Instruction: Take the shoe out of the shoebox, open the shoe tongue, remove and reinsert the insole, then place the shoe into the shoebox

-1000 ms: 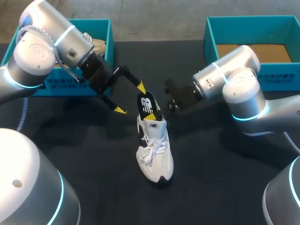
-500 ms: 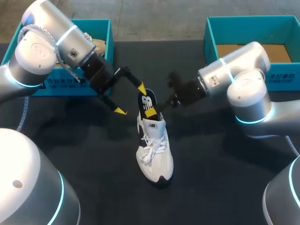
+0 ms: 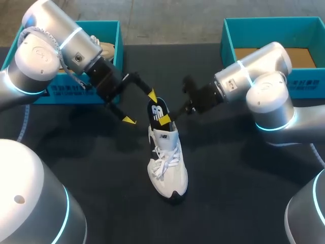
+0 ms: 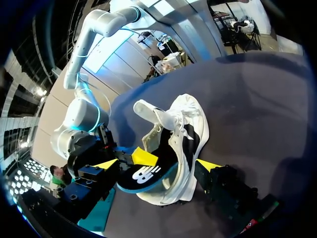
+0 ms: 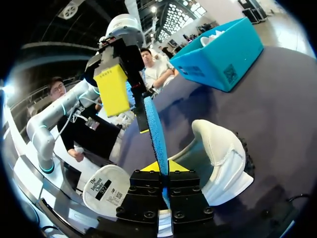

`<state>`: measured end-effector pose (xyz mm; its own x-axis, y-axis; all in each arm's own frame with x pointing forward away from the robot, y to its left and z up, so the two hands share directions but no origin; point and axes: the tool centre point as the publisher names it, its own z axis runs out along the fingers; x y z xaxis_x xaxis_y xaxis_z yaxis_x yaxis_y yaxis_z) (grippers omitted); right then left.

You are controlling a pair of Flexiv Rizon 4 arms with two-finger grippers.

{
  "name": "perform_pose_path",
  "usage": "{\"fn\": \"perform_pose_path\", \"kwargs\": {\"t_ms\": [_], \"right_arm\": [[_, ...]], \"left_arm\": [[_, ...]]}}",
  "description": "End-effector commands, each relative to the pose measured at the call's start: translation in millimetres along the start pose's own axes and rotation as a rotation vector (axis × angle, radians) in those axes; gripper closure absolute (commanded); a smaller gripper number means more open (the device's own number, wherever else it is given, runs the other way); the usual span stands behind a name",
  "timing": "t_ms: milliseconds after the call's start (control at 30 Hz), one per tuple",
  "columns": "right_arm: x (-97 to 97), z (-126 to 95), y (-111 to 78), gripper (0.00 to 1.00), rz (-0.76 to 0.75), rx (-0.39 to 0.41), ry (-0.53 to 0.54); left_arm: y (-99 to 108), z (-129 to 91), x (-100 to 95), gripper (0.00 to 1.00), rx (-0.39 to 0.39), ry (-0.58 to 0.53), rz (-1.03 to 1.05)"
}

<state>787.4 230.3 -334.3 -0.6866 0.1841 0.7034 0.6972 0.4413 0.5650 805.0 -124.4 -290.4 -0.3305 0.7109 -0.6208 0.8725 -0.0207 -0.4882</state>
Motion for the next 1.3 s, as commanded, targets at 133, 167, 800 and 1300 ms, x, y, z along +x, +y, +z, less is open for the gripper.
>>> {"fn": "perform_pose_path", "kwargs": {"t_ms": [133, 167, 800, 1300], "right_arm": [[-0.5, 9, -14.9, 1.00, 0.050, 0.012, 0.007], [0.1, 10, -17.2, 1.00, 0.057, 0.017, 0.007], [10.6, 7, -15.9, 0.69, 0.039, 0.017, -0.020], [5.6, -5, 5.0, 0.64, -0.012, 0.024, -0.049]], "left_arm": [[-2, -2, 1.0, 0.00, -0.007, -0.004, 0.002], [-1, -2, 1.4, 0.00, -0.006, -0.003, 0.002], [-1, 1, 3.0, 0.00, 0.007, -0.001, 0.001], [-6, -3, 6.5, 0.00, 0.003, -0.005, -0.005]]}}
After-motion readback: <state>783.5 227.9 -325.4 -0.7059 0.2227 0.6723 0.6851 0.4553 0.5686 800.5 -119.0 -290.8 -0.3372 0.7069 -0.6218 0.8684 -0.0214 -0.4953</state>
